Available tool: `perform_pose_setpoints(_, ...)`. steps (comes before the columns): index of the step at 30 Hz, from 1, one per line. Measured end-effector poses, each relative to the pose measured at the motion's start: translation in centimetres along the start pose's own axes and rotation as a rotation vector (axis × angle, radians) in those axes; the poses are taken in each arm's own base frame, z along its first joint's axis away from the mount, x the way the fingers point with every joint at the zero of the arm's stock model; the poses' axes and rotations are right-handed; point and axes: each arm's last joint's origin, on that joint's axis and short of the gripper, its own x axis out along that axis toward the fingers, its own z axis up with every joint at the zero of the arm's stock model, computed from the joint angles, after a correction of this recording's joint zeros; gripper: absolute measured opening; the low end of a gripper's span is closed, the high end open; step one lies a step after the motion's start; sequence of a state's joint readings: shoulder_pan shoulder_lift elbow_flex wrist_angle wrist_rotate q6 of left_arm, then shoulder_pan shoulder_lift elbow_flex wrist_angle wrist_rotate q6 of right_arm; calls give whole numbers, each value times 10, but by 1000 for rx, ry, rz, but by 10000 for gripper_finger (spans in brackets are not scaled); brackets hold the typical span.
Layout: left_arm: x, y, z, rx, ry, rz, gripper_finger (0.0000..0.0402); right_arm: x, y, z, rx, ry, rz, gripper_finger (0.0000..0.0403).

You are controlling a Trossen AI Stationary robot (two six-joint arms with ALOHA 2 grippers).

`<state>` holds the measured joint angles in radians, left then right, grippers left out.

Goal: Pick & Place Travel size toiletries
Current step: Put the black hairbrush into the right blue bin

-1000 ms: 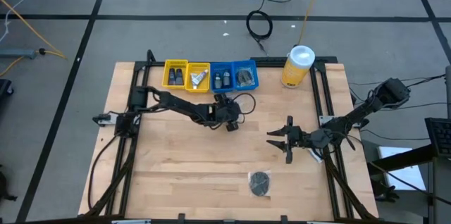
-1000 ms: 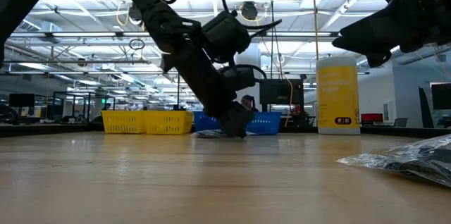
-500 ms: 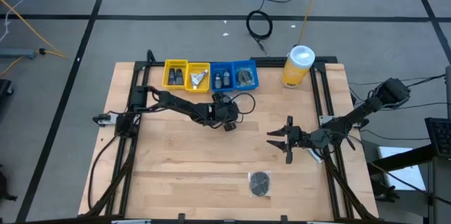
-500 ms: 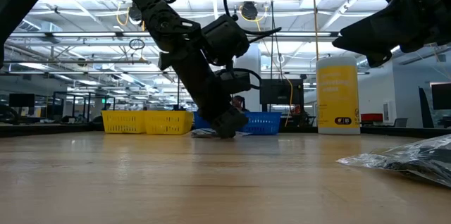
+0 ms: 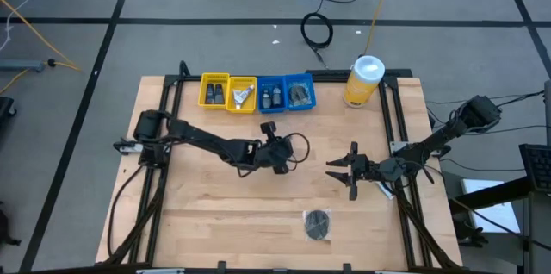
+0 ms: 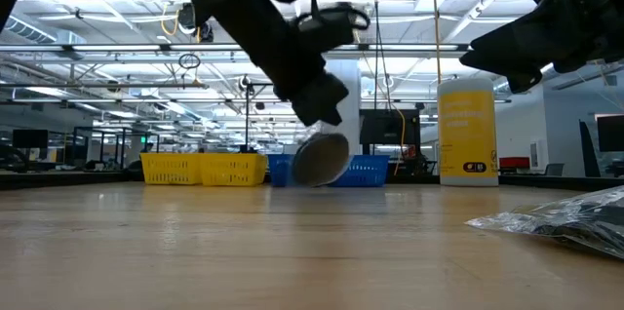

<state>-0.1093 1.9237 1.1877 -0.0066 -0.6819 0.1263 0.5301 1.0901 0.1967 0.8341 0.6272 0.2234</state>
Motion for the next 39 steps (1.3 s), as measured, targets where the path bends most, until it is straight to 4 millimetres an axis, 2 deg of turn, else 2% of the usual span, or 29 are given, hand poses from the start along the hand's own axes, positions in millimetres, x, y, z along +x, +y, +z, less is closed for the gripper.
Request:
perform_pose_setpoints(4,-4,3,6,6,-40,5,1,0,0,0,0,0,0,130)
perform_pose_setpoints(12,4,17,13,7,-97,46,0,0,0,0,0,0,0,130)
perform_pose_setpoints(15,8,32,21,-9,-157,79,0,0,0,0,0,0,0,130)
perform_pose_setpoints(20,28,68,21,-22,-187,165,0,0,0,0,2,-3,1,130)
perform_pose_setpoints(26,50,119,17,-168,-279,205,0,0,0,1,4,-6,1,130)
perform_pose_setpoints(29,58,139,12,-277,-315,183,0,0,0,1,4,-6,1,130)
perform_pose_setpoints(34,70,156,5,-387,-315,209,0,0,0,1,2,-8,1,130)
perform_pose_setpoints(39,90,155,3,-443,-303,217,0,0,0,2,5,-18,3,130)
